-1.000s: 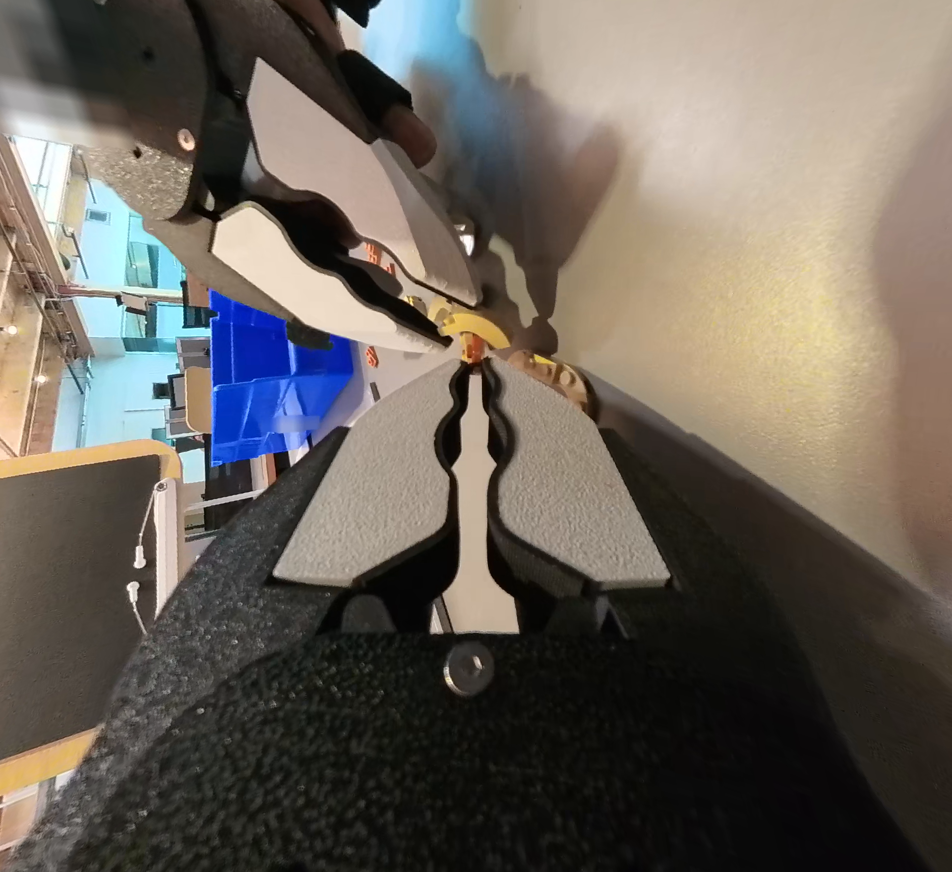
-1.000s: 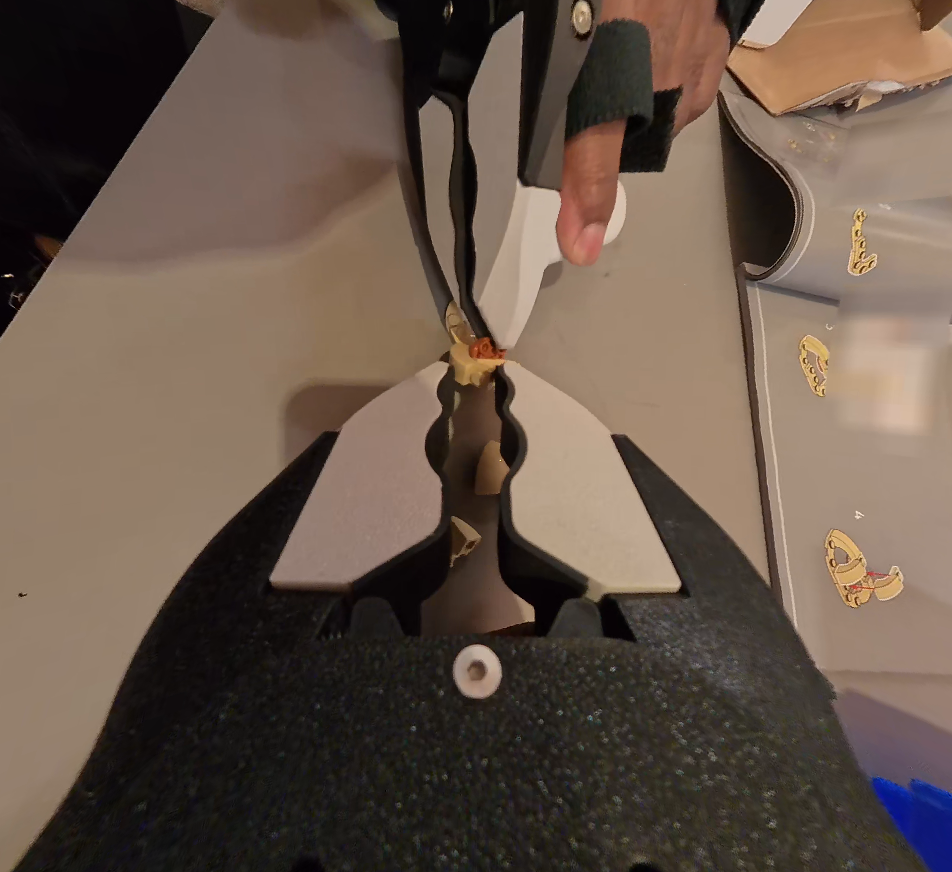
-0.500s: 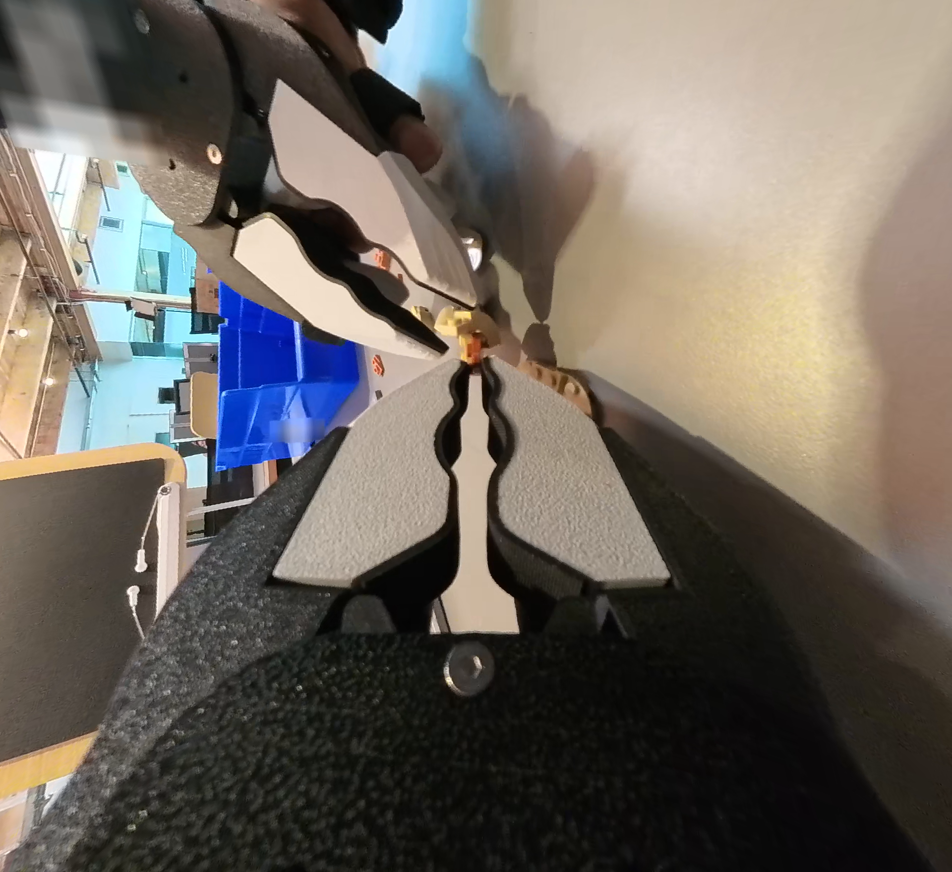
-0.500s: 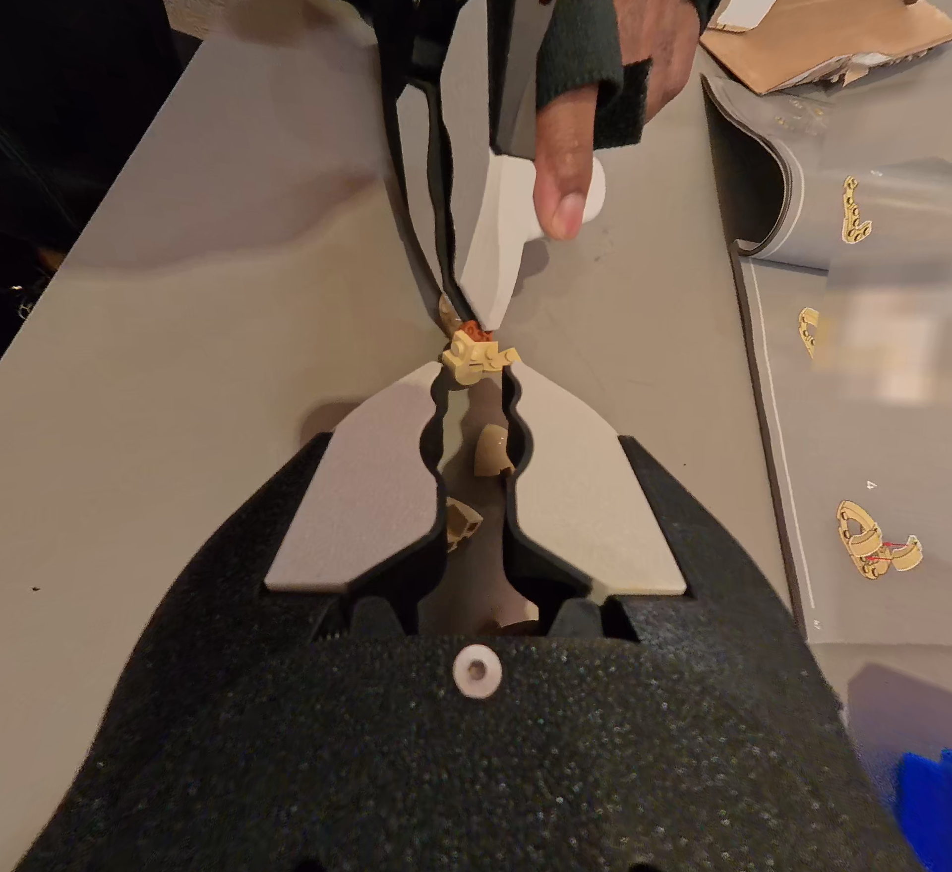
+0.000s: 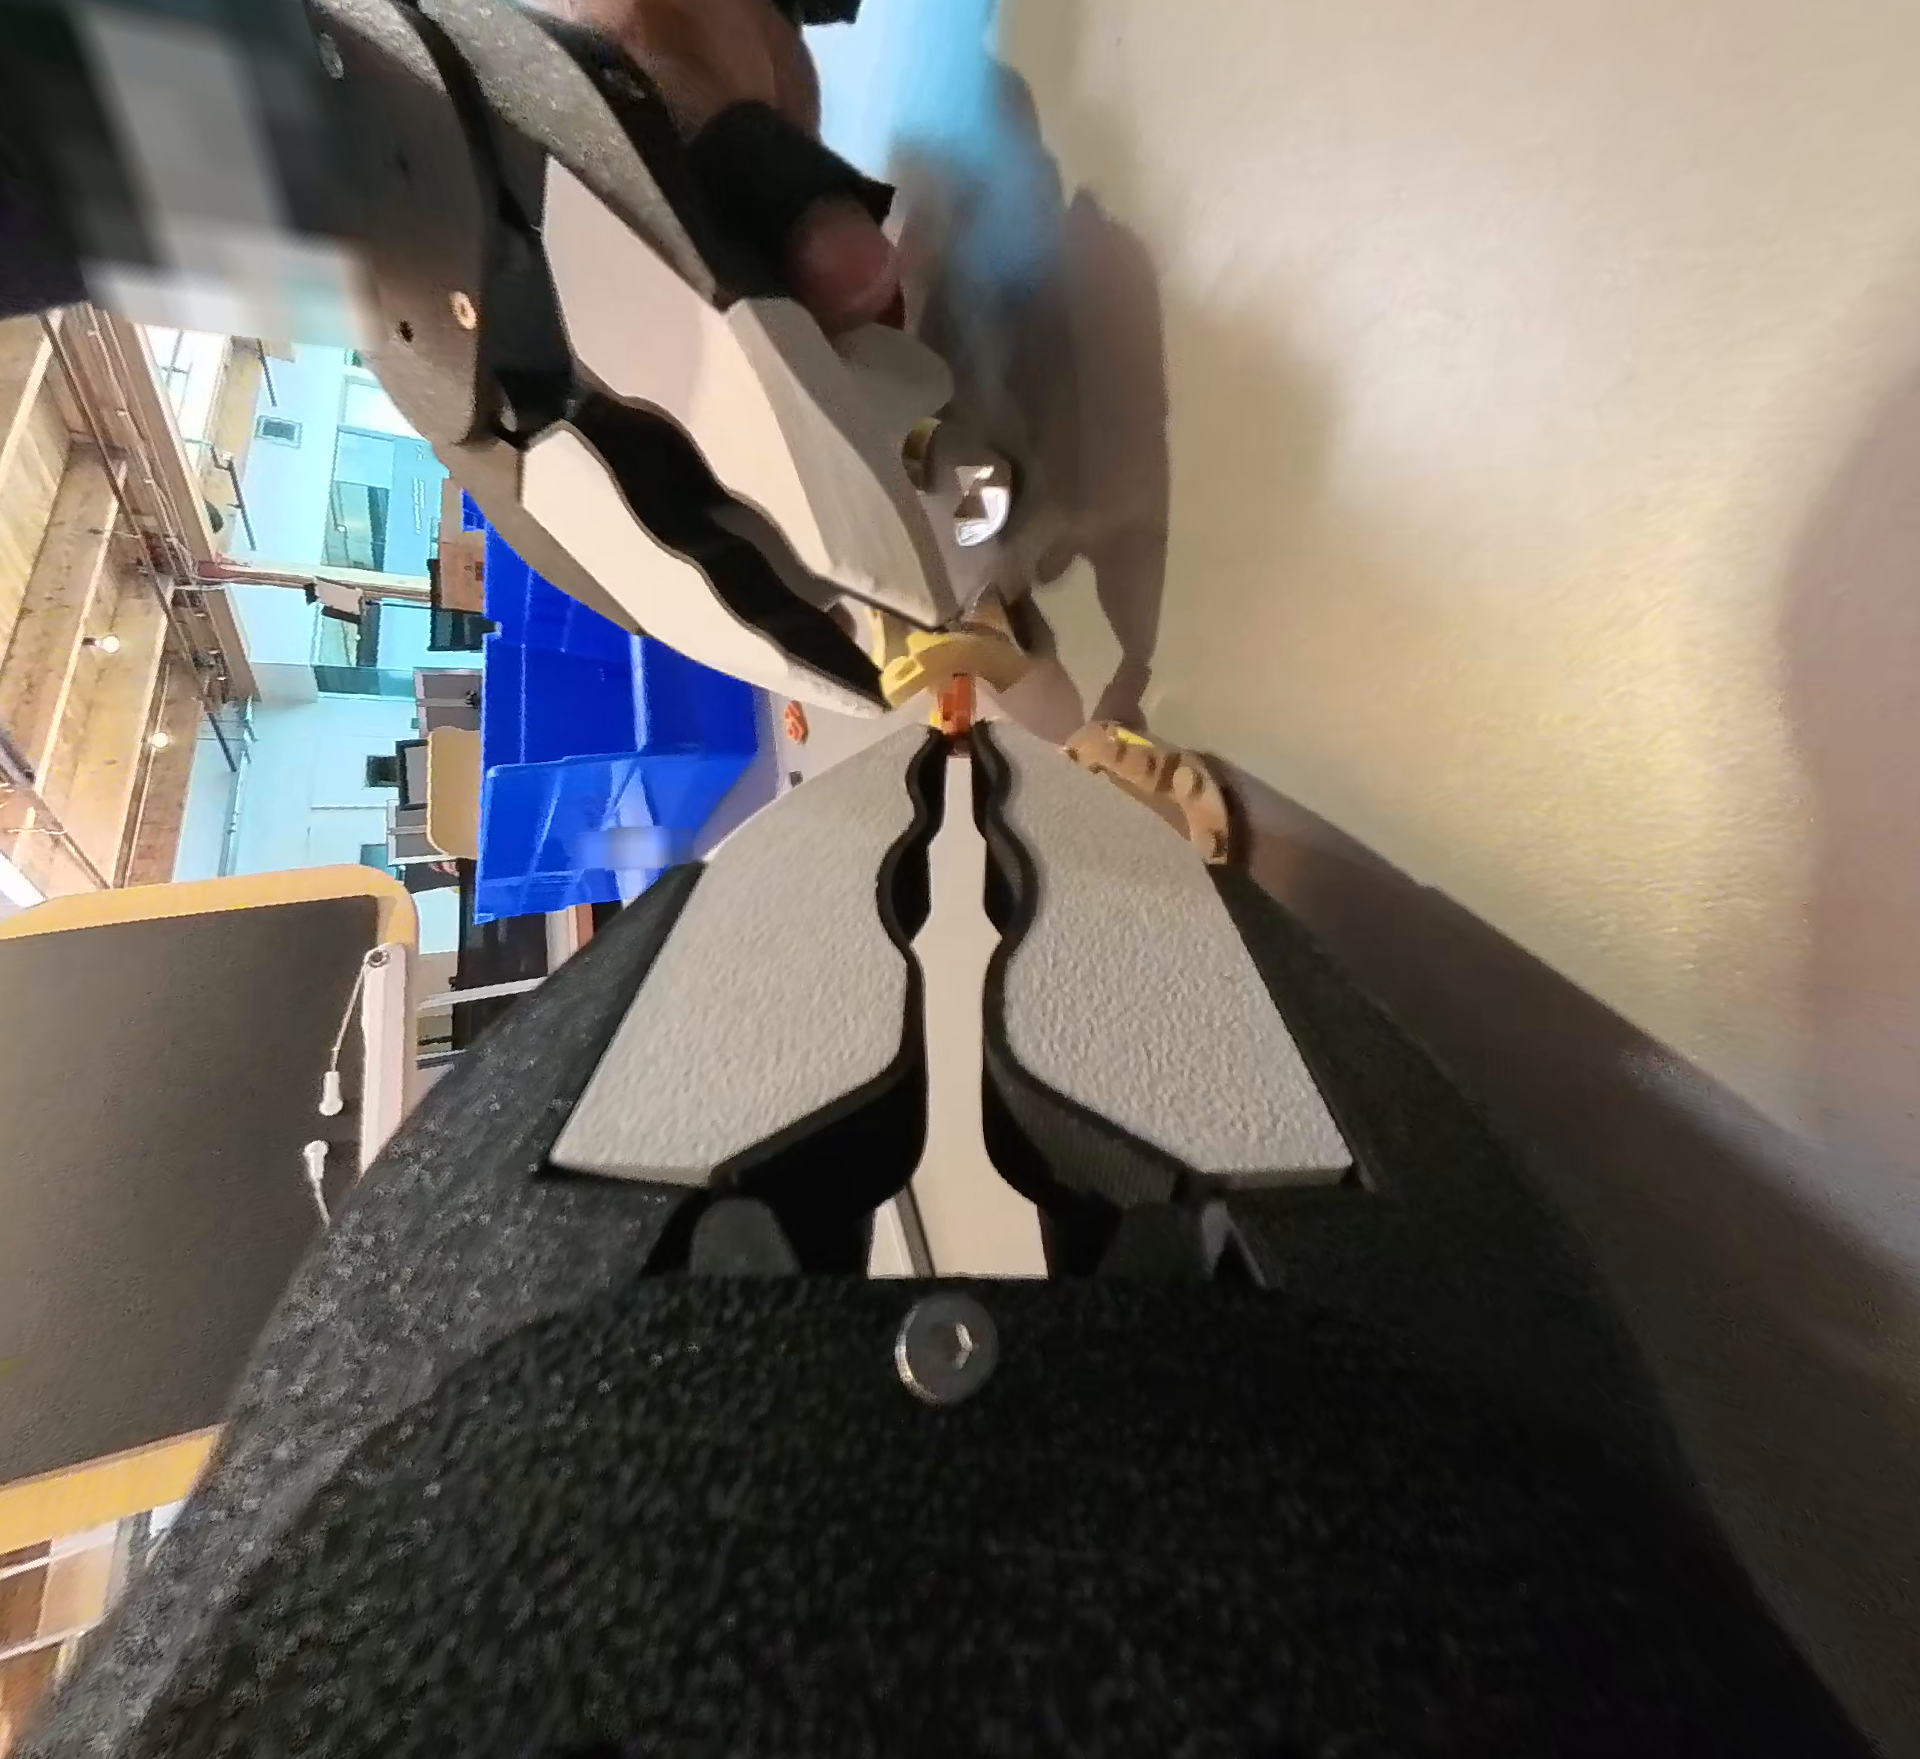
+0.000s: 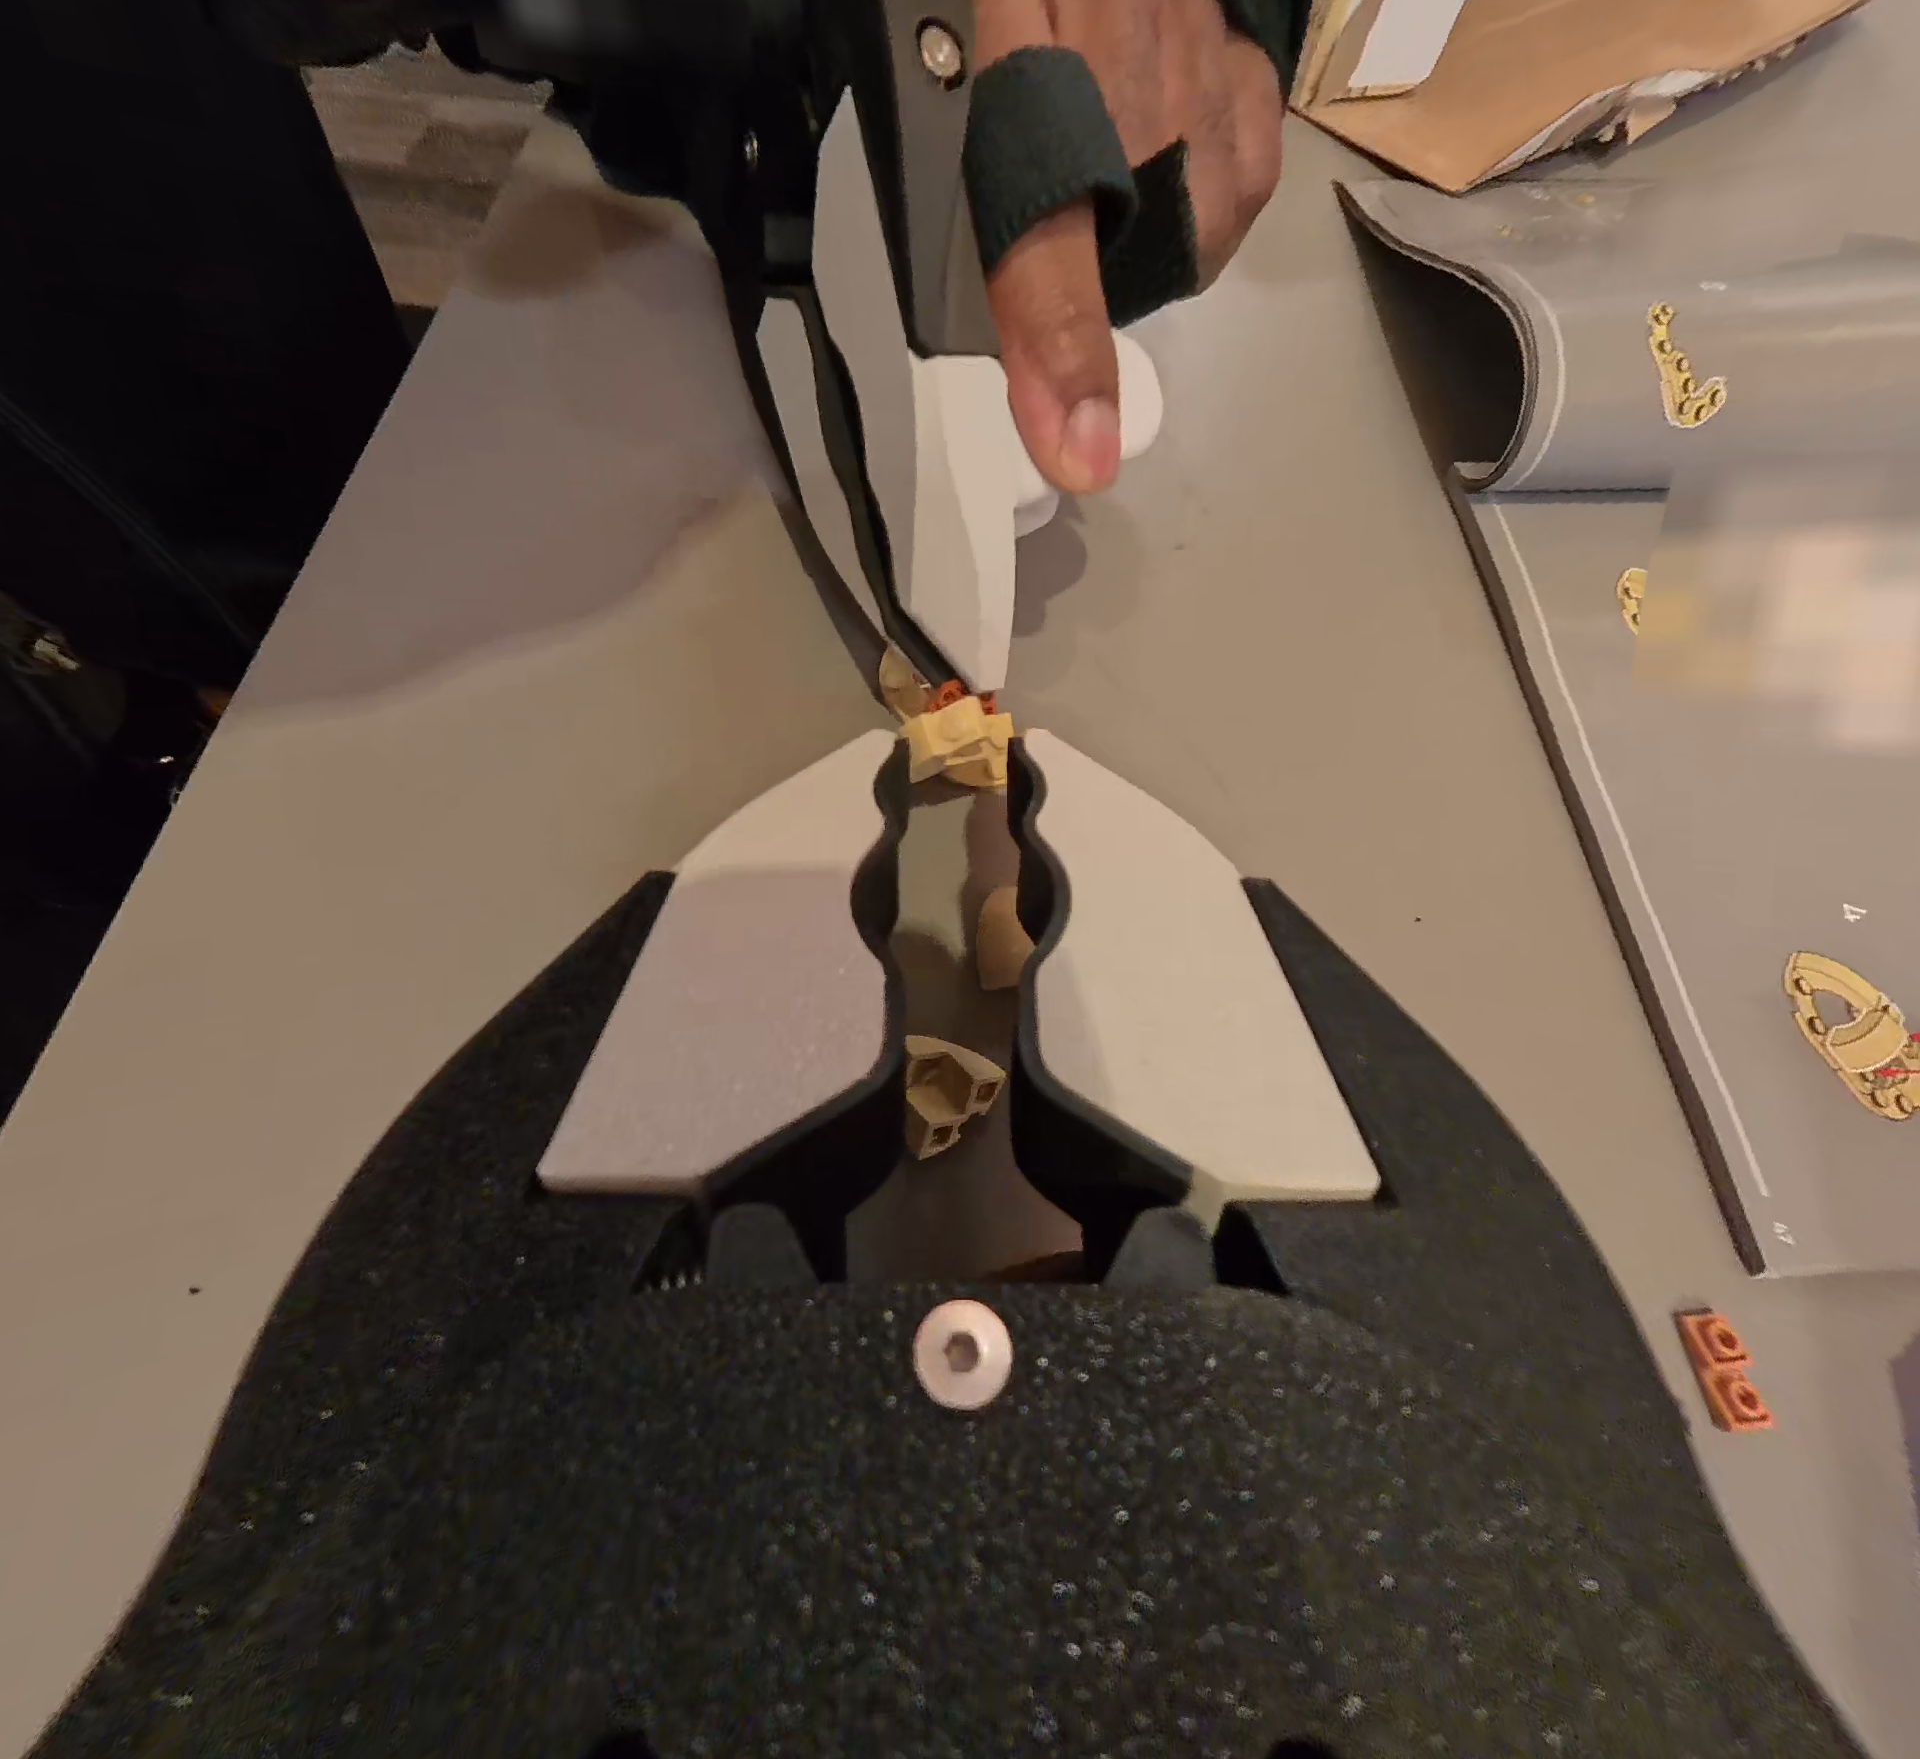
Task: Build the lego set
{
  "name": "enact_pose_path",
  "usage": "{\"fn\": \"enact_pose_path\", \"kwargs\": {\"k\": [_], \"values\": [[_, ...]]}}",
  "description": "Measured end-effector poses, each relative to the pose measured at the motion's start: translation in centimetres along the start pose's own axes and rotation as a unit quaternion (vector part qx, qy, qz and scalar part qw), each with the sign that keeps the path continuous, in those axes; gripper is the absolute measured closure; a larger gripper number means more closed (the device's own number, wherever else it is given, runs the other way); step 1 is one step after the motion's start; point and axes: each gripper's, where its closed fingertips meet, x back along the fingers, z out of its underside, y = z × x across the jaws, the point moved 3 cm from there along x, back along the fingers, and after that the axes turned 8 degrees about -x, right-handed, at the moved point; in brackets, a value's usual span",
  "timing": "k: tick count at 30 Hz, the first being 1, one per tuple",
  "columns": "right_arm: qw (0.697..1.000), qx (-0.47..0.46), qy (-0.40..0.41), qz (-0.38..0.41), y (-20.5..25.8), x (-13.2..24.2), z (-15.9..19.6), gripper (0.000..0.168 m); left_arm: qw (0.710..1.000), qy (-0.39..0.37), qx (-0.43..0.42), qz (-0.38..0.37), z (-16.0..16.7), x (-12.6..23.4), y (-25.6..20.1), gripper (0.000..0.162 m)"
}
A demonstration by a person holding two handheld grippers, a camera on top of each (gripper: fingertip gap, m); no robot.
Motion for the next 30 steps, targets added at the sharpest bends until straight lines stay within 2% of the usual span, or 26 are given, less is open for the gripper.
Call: {"fn": "enact_pose_path", "kwargs": {"k": [10,20,30], "values": [[0.999,-0.003,-0.036,0.003,0.0,0.4,-0.7,0.154,1.000,0.000,0.007,-0.016,-0.1,0.3,0.5,0.157],[0.997,-0.011,-0.079,0.015,-0.2,0.9,-1.3,0.155,0.998,-0.011,0.050,-0.043,0.3,0.8,1.5,0.157],[0.993,-0.092,-0.072,0.013,-0.7,0.6,-1.0,0.155,0.998,0.004,0.038,-0.049,0.7,0.6,1.5,0.157]]}}
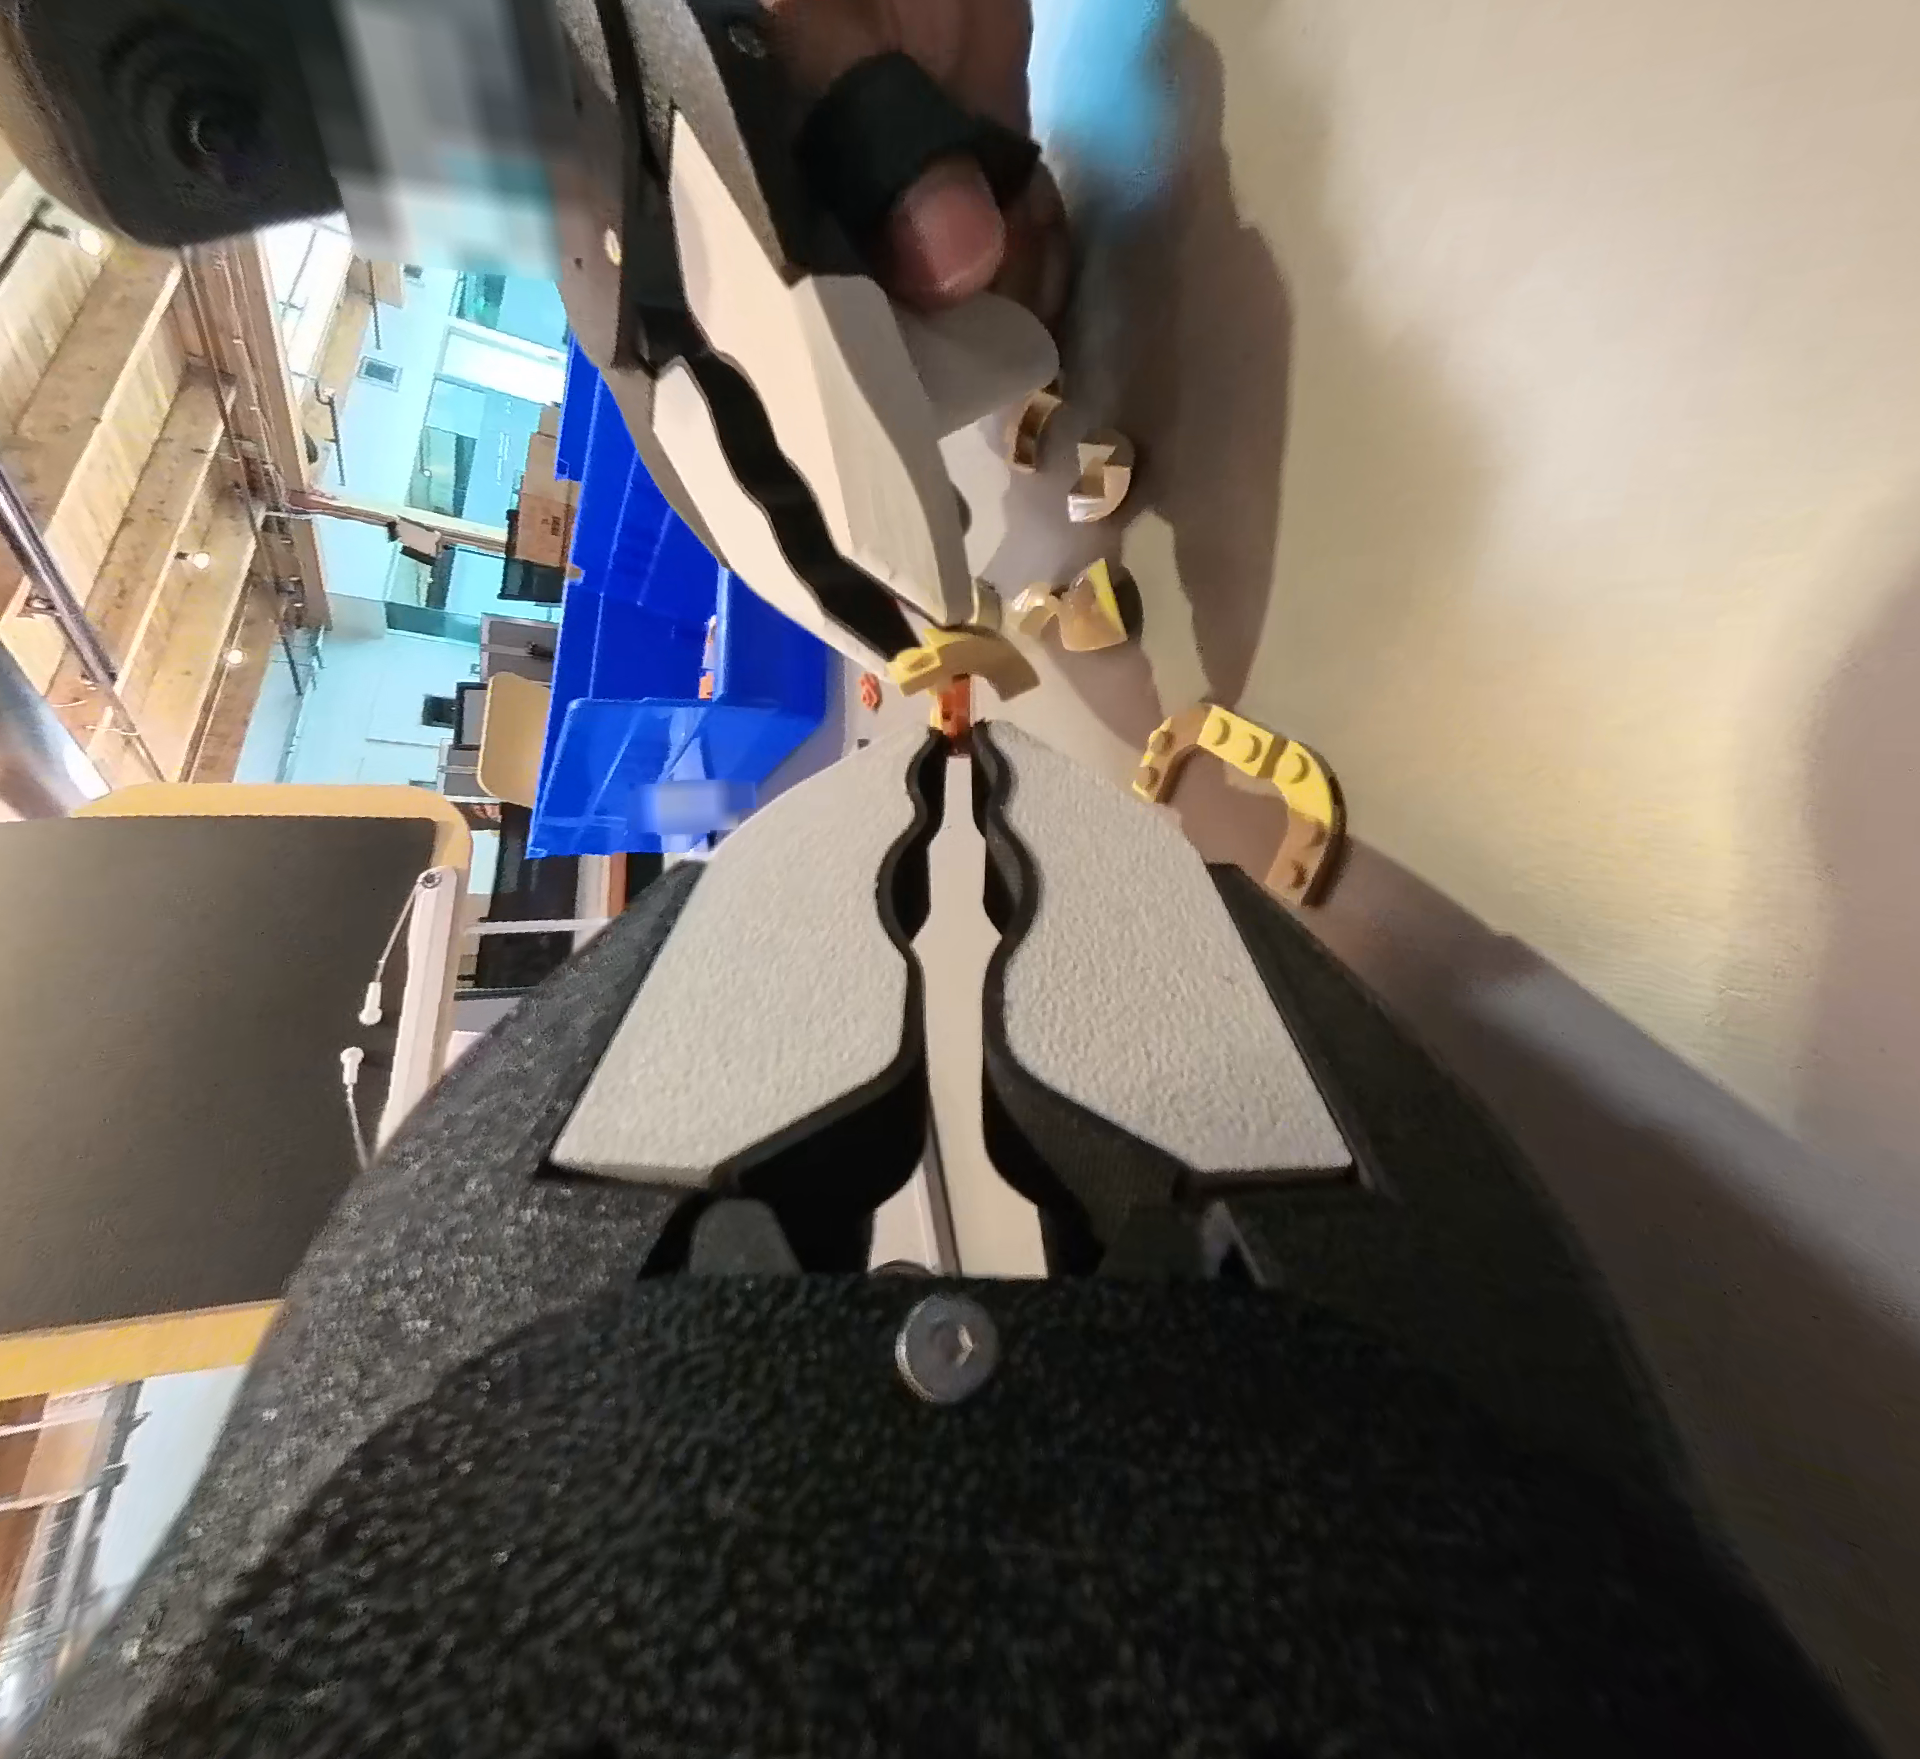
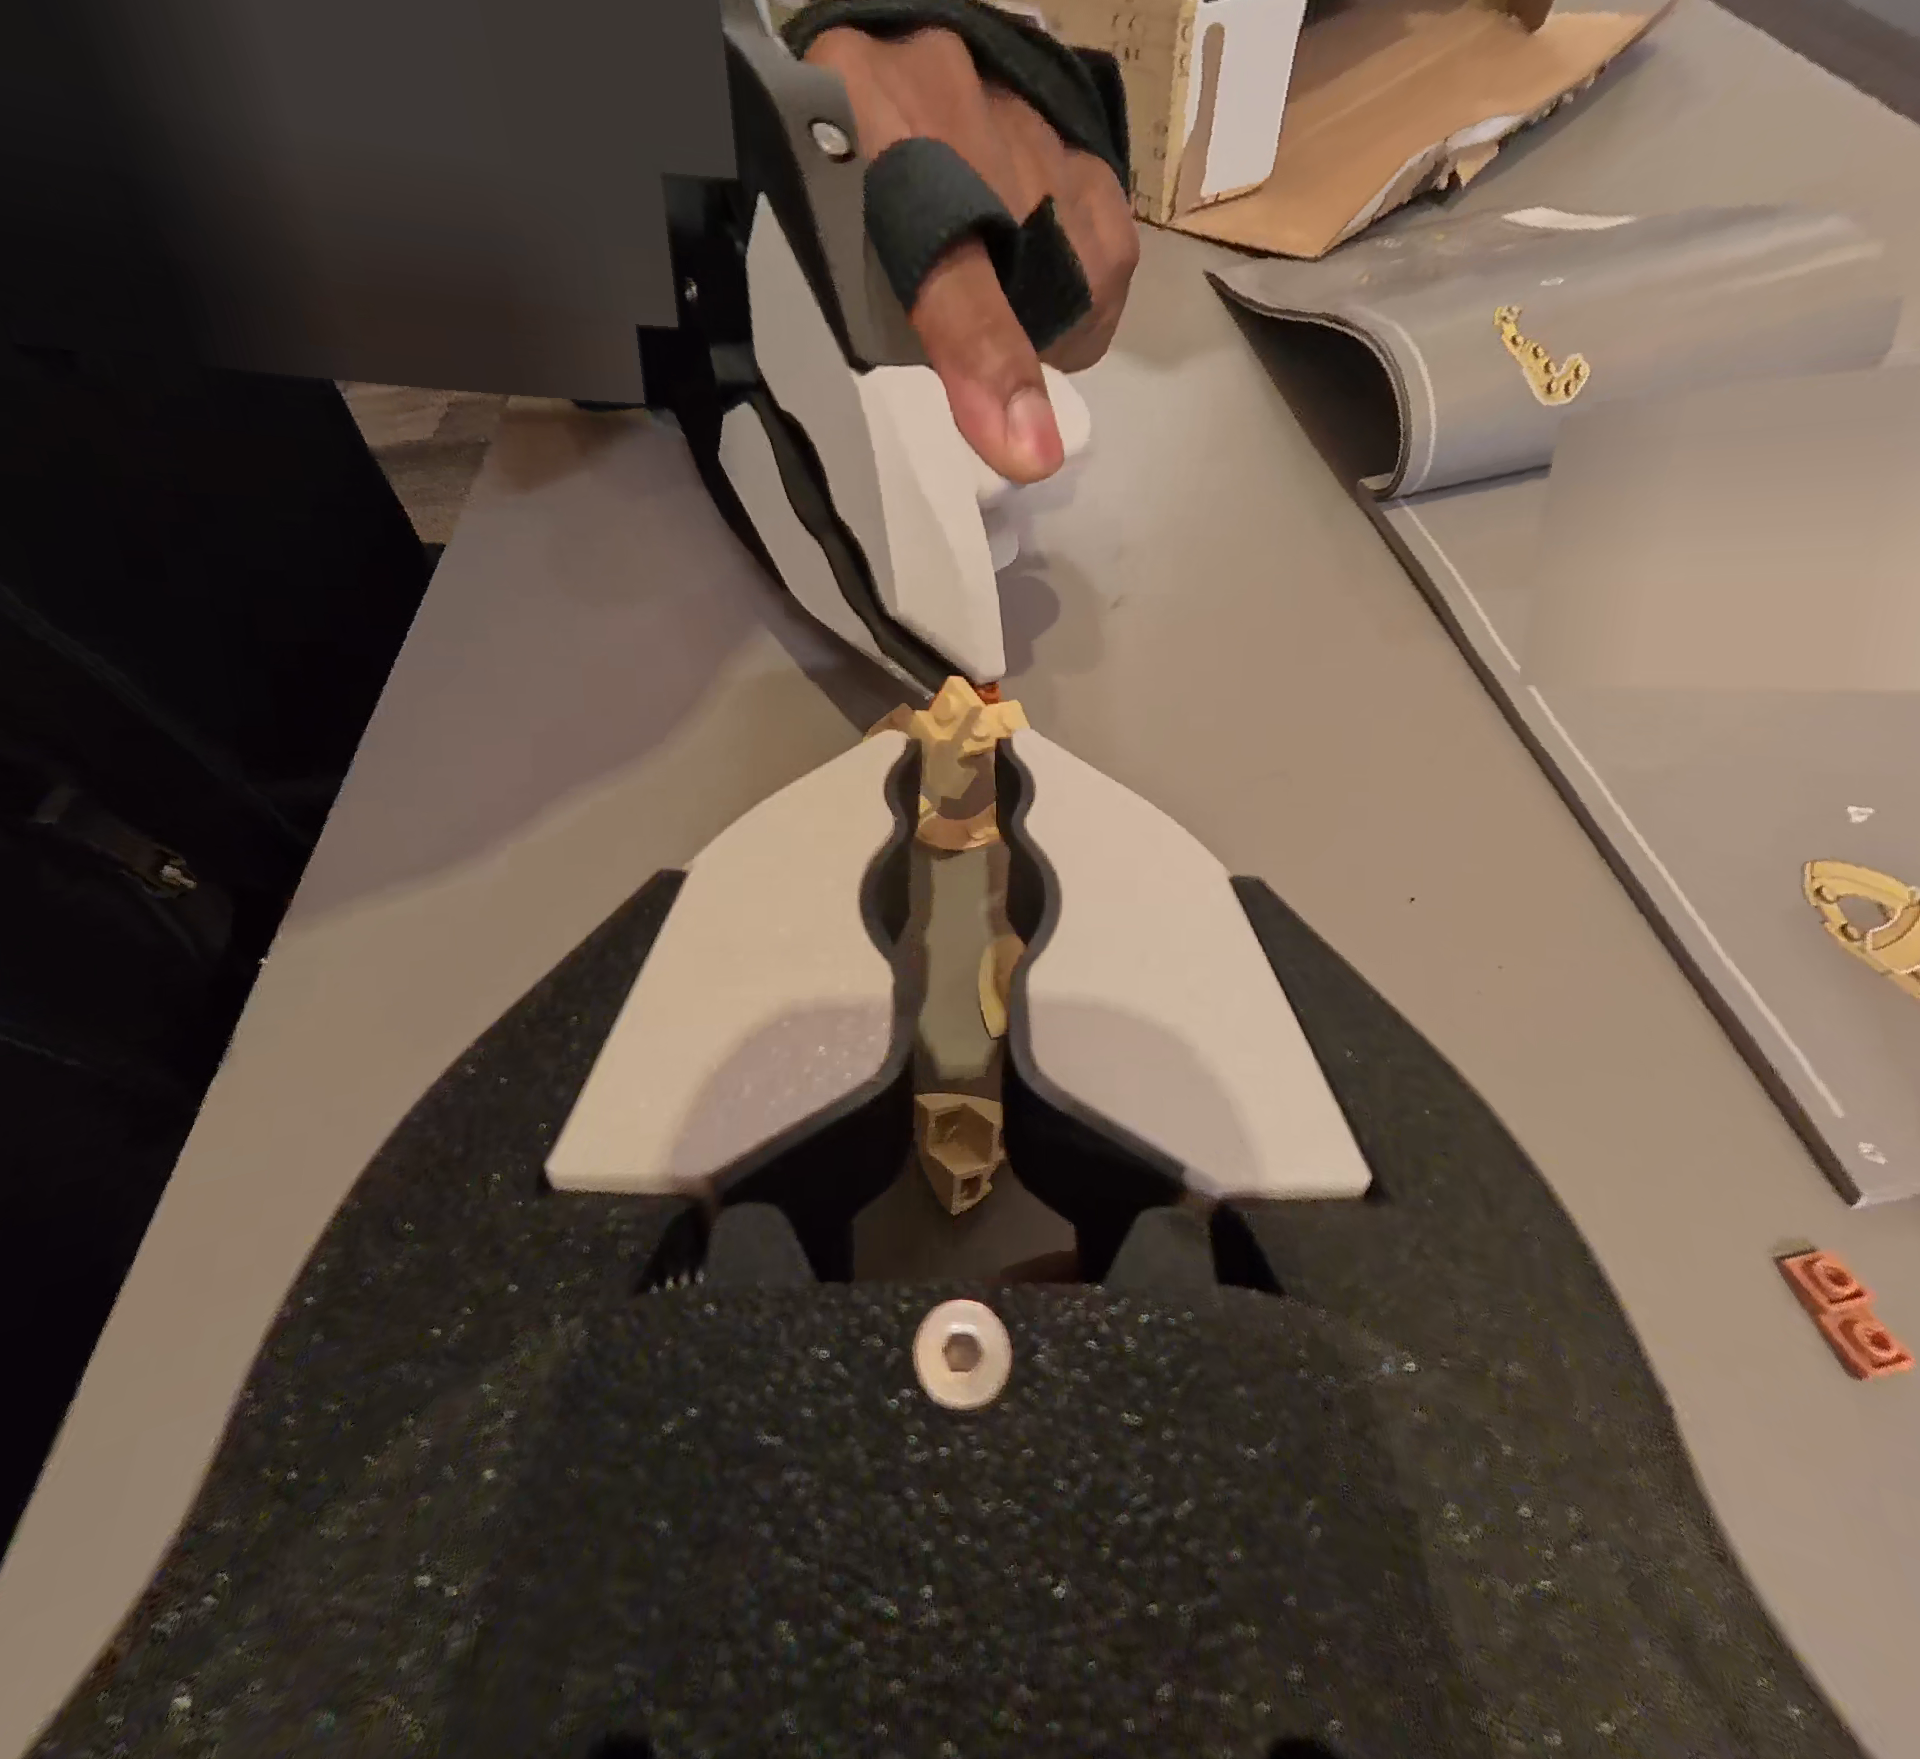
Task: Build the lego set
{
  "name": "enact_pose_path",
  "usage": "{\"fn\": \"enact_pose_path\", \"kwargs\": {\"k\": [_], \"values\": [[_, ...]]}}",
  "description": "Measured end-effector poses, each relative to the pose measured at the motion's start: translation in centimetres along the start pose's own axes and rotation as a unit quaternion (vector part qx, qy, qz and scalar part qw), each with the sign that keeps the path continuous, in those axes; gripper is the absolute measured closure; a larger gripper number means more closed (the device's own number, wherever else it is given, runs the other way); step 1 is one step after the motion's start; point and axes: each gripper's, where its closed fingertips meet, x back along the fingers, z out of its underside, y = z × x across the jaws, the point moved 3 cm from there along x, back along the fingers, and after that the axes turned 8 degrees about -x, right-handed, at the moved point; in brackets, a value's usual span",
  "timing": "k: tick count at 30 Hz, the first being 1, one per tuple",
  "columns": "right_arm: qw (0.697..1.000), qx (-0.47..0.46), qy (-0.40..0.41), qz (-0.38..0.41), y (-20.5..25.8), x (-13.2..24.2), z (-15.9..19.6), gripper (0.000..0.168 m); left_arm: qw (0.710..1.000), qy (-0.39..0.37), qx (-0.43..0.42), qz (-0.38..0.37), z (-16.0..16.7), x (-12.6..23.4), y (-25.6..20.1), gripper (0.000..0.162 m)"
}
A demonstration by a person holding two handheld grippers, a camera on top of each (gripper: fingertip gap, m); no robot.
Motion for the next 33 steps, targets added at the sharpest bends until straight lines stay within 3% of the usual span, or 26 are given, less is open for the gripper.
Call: {"fn": "enact_pose_path", "kwargs": {"k": [14,33], "values": [[0.971,-0.231,-0.023,-0.058,-1.2,0.4,-0.3,0.155,0.993,0.042,-0.102,-0.031,-0.2,-0.4,0.1,0.158],[0.962,-0.255,-0.010,-0.095,-0.3,0.3,-0.1,0.155,0.985,0.059,-0.153,-0.056,-0.5,-0.3,0.5,0.158]]}}
